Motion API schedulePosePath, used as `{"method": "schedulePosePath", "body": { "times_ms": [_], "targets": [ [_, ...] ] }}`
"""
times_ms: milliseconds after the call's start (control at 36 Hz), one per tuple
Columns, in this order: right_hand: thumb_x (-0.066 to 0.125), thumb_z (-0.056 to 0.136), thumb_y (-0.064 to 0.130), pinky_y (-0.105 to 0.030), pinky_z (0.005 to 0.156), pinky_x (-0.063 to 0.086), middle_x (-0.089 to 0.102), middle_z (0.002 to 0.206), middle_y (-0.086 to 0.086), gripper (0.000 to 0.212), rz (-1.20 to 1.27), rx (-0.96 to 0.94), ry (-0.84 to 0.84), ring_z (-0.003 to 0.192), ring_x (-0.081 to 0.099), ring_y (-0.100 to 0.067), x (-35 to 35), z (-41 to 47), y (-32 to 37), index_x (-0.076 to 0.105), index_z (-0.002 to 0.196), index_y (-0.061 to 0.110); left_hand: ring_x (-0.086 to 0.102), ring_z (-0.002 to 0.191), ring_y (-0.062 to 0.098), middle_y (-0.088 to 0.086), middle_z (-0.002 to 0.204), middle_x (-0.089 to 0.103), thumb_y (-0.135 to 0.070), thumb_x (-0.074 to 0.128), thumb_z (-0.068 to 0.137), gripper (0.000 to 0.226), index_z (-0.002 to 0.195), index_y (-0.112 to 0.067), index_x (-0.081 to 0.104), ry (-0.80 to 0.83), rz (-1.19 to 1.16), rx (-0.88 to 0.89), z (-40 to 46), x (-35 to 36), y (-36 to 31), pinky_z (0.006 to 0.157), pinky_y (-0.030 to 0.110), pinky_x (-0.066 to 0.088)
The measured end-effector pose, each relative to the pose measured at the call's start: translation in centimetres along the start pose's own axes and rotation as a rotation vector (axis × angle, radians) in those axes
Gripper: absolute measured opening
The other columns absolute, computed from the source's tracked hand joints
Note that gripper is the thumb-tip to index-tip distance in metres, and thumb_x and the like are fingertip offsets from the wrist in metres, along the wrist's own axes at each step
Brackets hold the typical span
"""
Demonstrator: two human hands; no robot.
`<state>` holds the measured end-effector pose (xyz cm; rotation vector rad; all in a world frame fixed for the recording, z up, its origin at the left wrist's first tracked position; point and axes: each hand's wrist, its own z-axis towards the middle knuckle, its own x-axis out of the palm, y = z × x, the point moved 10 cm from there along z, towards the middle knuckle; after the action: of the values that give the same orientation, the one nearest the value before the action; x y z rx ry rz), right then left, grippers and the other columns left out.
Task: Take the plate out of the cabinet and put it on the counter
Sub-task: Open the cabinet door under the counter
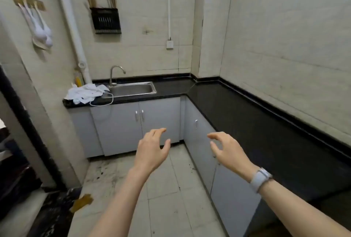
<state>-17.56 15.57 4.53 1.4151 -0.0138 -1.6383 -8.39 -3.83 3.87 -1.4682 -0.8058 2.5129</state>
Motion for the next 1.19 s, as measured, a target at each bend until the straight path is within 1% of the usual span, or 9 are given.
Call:
{"method": "schedulePosePath", "body": {
  "times_ms": [111,306,389,472,611,722,889,972,1194],
  "targets": [
    [0.051,0.087,0.014,-0.034,0.097,0.042,0.063,0.117,-0.008,0.027,0.026,0.081,0.056,0.111,0.055,-0.022,4.3,4.8,-3.8,0.058,0.113,0.012,0.046,0.121,0.02,0.002,0.129,0.054,-0.031,0.051,0.089,0.041,0.127,-0.017,0.048,0.022,-0.071,-0.071,4.2,3.2,3.7,0.102,0.039,0.039],
    [0.05,0.087,0.016,-0.024,0.09,0.037,0.064,0.115,-0.005,0.027,0.06,0.178,0.129,0.109,0.057,-0.019,10.2,12.1,-10.1,0.058,0.113,0.015,0.049,0.119,0.02,0.003,0.125,0.056,-0.03,0.051,0.088,0.038,0.124,-0.016,0.05,0.079,-0.071,-0.139,11.2,9.0,8.9,0.101,0.037,0.04],
    [0.05,0.087,0.016,-0.028,0.094,0.039,0.064,0.117,-0.005,0.028,0.083,0.207,0.151,0.11,0.056,-0.019,11.9,15.3,-12.2,0.057,0.114,0.015,0.048,0.12,0.018,0.002,0.126,0.056,-0.032,0.05,0.088,0.038,0.123,-0.018,0.05,0.12,-0.089,-0.178,13.8,11.9,10.8,0.099,0.033,0.038],
    [0.05,0.087,0.016,-0.031,0.096,0.04,0.064,0.117,-0.006,0.028,0.108,0.218,0.163,0.111,0.056,-0.019,13.6,18.9,-14.3,0.057,0.114,0.015,0.048,0.12,0.018,0.002,0.127,0.056,-0.032,0.051,0.088,0.038,0.124,-0.018,0.05,0.149,-0.111,-0.211,16.8,15.0,12.5,0.098,0.031,0.036],
    [0.05,0.088,0.016,-0.024,0.092,0.037,0.063,0.115,-0.007,0.027,0.151,0.213,0.169,0.109,0.056,-0.019,16.6,26.1,-18.1,0.057,0.113,0.013,0.049,0.119,0.016,0.001,0.127,0.055,-0.034,0.05,0.088,0.039,0.124,-0.019,0.05,0.192,-0.12,-0.258,23.1,20.4,15.4,0.098,0.03,0.038],
    [0.05,0.088,0.014,-0.023,0.091,0.036,0.064,0.114,-0.008,0.026,0.19,0.216,0.174,0.107,0.057,-0.019,18.9,33.1,-21.2,0.058,0.113,0.012,0.051,0.116,0.015,0.0,0.125,0.057,-0.034,0.051,0.087,0.038,0.123,-0.019,0.052,0.193,-0.121,-0.292,29.2,23.8,17.6,0.095,0.027,0.037],
    [0.05,0.088,0.015,-0.021,0.088,0.036,0.064,0.114,-0.005,0.026,0.242,0.243,0.199,0.104,0.055,-0.013,21.6,43.5,-25.5,0.058,0.112,0.014,0.053,0.115,0.017,0.002,0.123,0.058,-0.029,0.053,0.088,0.036,0.121,-0.016,0.054,0.202,-0.154,-0.351,40.3,27.9,19.9,0.098,0.032,0.042],
    [0.049,0.088,0.014,-0.021,0.089,0.036,0.064,0.115,-0.005,0.025,0.23,0.257,0.209,0.106,0.057,-0.015,22.8,48.2,-27.4,0.059,0.111,0.015,0.051,0.116,0.014,-0.002,0.124,0.057,-0.032,0.051,0.088,0.037,0.123,-0.019,0.052,0.202,-0.169,-0.353,45.1,29.6,20.9,0.096,0.029,0.04],
    [0.048,0.089,0.013,-0.02,0.088,0.036,0.064,0.116,-0.006,0.026,0.206,0.333,0.249,0.107,0.056,-0.018,27.7,57.4,-31.4,0.058,0.113,0.014,0.052,0.116,0.015,-0.001,0.123,0.058,-0.031,0.051,0.089,0.035,0.122,-0.019,0.052,0.26,-0.18,-0.391,53.8,34.5,25.9,0.097,0.033,0.042]
  ]
}}
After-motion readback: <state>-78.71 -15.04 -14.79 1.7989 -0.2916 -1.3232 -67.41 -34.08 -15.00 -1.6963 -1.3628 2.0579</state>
